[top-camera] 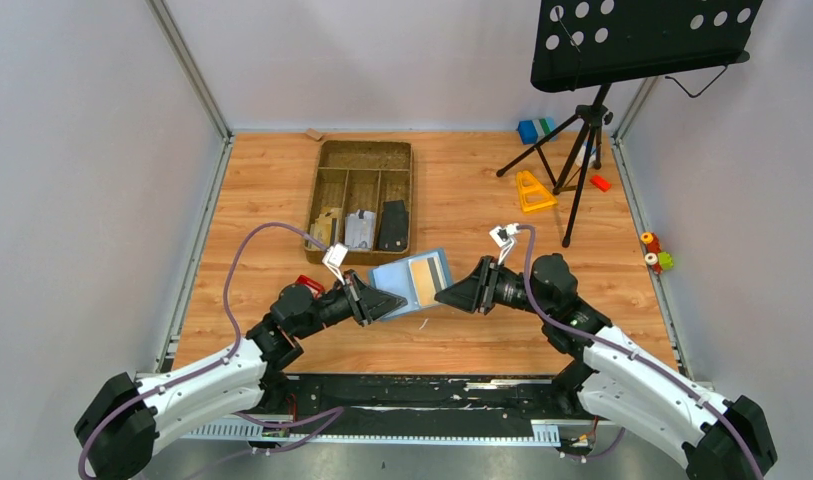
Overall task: Take the credit cards out of the card holder
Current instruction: Remove the credit card from the card holder.
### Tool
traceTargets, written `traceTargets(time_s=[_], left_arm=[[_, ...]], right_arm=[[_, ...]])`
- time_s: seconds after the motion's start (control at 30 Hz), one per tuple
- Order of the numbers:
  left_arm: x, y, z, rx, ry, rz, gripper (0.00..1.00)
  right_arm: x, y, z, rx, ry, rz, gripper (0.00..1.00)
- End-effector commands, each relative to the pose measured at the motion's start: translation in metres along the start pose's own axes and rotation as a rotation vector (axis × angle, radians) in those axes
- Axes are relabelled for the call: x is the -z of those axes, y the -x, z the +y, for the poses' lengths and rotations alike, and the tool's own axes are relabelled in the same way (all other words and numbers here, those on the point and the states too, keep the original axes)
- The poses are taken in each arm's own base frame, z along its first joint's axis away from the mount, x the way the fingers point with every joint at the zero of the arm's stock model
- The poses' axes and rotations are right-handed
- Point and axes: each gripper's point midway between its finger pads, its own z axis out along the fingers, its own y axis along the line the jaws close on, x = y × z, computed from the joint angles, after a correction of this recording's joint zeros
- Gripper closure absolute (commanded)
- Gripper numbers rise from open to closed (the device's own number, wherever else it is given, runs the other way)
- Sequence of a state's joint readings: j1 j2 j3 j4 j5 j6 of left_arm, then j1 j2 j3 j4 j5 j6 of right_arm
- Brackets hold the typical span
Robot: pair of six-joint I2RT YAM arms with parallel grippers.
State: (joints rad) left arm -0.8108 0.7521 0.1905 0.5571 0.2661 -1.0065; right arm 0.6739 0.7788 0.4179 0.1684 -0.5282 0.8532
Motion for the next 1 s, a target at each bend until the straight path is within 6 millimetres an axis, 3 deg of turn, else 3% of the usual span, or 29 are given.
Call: traceTargets(time_s=[0.0,0.17,0.3,0.43,0.77,0.97], left_arm=[[0.001,0.01,-0.013,-0.015,-0.057,-0.048,1.0],[-0.001,0.008,-0.014,-0.002,-0.068,-0.035,1.0],[-0.002,0.008,-0.019,0.013,-0.082,-0.022,1.0],[-0.003,0.008,-0.02,0.015,-0.085,-0.018,1.0],[-0.001,0.012,-0.041,0.023,-0.166,-0.016,1.0],[0.002,0.014,-0.046,0.028,-0.182,-0.026,1.0]], right_arm=[[0.004,0.014,0.032,0.076,0.096,-0.031,0.64],[0.005,0.018,0.041,0.083,0.145,-0.055,0.71],[0.002,0.017,0.036,0.073,0.128,-0.045,0.8],[-0.001,0.016,0.04,0.064,0.164,-0.037,0.81],[-0.009,0.009,0.032,0.031,0.16,0.007,0.88],[-0.009,0.01,0.024,0.022,0.11,0.002,1.0]])
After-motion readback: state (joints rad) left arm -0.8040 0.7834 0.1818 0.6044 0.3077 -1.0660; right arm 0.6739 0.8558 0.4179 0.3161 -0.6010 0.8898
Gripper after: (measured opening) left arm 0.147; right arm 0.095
